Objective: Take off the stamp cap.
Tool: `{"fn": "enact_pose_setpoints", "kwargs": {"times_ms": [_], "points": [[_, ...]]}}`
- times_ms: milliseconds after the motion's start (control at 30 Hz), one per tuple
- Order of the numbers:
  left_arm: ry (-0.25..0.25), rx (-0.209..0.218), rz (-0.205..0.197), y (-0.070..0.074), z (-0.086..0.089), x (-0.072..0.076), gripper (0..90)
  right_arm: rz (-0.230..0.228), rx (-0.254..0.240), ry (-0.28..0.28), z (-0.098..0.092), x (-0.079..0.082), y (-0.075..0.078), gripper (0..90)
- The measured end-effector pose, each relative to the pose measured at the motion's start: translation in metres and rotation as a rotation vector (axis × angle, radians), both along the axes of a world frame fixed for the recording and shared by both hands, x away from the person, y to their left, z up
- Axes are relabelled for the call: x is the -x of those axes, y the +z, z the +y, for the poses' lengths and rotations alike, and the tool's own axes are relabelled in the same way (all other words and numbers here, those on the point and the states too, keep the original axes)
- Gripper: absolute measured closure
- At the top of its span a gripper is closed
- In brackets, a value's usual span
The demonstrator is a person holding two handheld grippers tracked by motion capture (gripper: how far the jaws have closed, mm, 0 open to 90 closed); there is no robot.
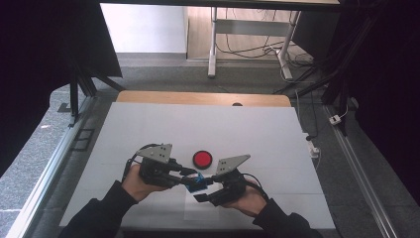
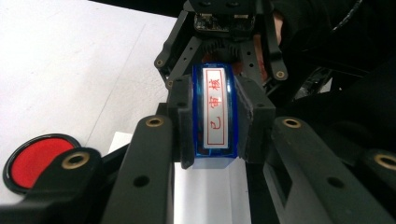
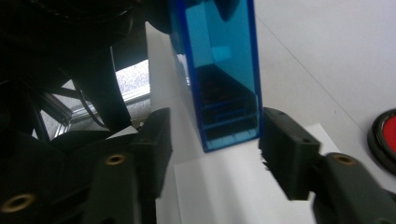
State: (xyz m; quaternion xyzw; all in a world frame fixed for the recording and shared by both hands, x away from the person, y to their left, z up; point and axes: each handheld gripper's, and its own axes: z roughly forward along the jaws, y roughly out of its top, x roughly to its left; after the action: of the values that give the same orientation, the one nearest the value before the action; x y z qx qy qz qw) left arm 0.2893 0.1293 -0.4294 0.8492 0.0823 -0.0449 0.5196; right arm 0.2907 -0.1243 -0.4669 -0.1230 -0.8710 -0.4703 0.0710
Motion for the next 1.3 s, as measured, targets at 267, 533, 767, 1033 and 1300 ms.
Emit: {"fn": "enact_pose_setpoints", "kwargs": {"times_ms": [267, 533, 767, 1033, 1300], "points": [[-0.031, 0.007, -0.012, -0.0008, -0.0004, 0.0007, 70.5, -0.019, -0.041, 0.035, -0.0018, 0.0, 0.0031, 59.9], [-0.05, 0.025, -0.019, -0.0007, 0.0006, 0.0004, 70.5, -0.016, -0.067, 0.052, -0.0027, 0.0012, 0.0046, 65.0], [-0.062, 0.06, -0.029, 0.0012, 0.0028, 0.0006, 70.4, 0.01, -0.103, 0.068, -0.0052, 0.0, 0.0071, 67.9], [-0.055, 0.054, -0.043, 0.0039, 0.0029, 0.0024, 70.6, 0.128, -0.123, 0.057, -0.0061, -0.0042, 0.0056, 68.7], [-0.078, 0.061, -0.004, 0.0022, 0.0022, -0.0004, 70.6, 0.023, -0.093, 0.091, -0.006, 0.0003, 0.0092, 68.9]]}}
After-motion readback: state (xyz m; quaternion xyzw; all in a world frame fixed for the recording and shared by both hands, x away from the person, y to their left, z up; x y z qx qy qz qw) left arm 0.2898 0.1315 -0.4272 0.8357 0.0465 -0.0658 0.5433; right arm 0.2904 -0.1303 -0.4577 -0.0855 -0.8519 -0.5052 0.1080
